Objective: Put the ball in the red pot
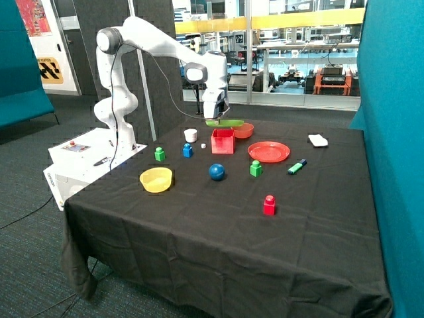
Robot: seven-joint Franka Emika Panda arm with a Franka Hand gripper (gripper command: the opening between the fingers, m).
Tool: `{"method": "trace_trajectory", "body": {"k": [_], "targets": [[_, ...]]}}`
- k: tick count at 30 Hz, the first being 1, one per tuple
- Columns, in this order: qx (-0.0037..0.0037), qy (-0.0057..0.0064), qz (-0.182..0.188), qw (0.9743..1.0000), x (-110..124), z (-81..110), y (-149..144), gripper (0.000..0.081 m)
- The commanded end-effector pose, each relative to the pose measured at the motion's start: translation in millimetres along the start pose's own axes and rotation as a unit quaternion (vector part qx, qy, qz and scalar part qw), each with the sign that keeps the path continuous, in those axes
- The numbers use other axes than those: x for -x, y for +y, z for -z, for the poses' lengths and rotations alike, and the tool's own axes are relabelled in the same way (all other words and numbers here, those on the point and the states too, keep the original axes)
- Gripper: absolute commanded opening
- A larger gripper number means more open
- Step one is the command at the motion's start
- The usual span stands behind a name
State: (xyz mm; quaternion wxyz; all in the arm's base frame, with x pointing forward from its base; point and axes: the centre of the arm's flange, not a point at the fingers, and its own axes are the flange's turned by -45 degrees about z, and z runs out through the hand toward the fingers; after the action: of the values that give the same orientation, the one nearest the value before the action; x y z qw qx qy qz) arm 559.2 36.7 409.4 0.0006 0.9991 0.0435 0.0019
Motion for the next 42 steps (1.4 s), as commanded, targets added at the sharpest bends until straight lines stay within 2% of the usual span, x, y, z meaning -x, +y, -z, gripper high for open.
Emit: {"method": "trace_trajectory", "body": {"k": [1,14,23,29,35,38,42], "targets": [[-0.00068,-0.0018,0.016,0.9999,-5.4,4.7,-17.4,0.0],[-0.00078,-0.0018,0.076,0.9971,-2.6,1.6,-76.8,0.0],[-0.00082,-0.0018,0.098,0.9952,2.0,0.7,-98.5,0.0],[-0.00086,-0.0017,0.12,0.9928,10.2,2.2,-113.6,0.0],[-0.00092,-0.0017,0.152,0.9884,22.4,8.0,-129.4,0.0],[-0.00093,-0.0017,0.157,0.9876,25.5,9.3,-132.8,0.0],[-0.00095,-0.0017,0.171,0.9852,31.0,10.4,-139.4,0.0]]}}
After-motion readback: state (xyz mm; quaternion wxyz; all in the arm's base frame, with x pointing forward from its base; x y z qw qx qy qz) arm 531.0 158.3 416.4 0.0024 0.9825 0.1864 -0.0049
